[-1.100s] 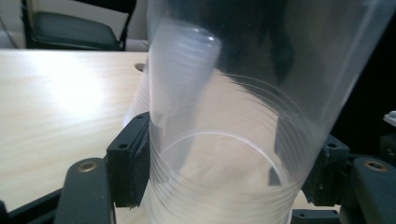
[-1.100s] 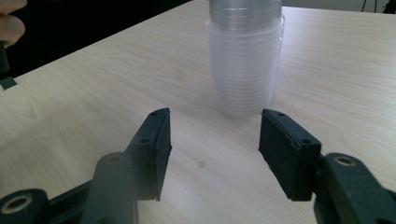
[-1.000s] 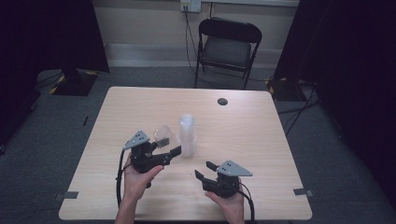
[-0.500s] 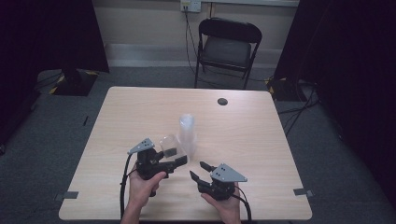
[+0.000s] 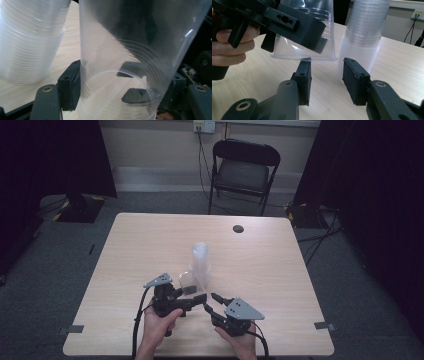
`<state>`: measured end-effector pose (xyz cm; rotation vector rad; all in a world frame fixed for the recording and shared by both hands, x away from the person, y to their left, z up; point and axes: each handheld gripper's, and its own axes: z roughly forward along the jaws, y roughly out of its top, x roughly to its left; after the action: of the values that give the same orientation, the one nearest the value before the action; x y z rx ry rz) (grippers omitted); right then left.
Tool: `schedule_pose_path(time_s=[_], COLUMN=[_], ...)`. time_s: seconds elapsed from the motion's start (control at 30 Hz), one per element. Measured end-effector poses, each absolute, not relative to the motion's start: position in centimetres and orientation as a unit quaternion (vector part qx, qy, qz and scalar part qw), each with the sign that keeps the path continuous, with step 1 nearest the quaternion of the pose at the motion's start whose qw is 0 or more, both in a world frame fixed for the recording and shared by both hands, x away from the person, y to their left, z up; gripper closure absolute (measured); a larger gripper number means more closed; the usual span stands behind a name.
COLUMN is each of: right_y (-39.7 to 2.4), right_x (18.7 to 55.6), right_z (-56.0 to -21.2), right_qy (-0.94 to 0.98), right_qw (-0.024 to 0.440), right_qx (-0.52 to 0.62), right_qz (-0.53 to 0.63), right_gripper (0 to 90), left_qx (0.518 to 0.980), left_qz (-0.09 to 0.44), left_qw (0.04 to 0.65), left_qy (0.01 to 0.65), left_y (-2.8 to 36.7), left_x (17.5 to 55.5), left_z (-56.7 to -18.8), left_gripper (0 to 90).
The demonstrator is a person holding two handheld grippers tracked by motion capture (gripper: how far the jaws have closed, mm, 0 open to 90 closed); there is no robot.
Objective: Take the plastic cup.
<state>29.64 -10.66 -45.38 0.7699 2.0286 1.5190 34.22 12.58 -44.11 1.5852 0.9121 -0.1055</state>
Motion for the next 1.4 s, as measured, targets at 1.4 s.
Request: schedule_pose_path(time_s=[1.4], right_y=[-9.9], right_x=[29.9], right_z=[-46.4], right_qy=[0.666], right_qw=[0.33], right_qx=[0.263], right_qz=[0.615], right_gripper=[74.3], left_qx=[0.665], left_qz=[-0.137], left_qw=[0.619], left_qy=[0.395], left_y=[11.0], left_x=[34.0], left_z=[-44.1], left_gripper=[30.4])
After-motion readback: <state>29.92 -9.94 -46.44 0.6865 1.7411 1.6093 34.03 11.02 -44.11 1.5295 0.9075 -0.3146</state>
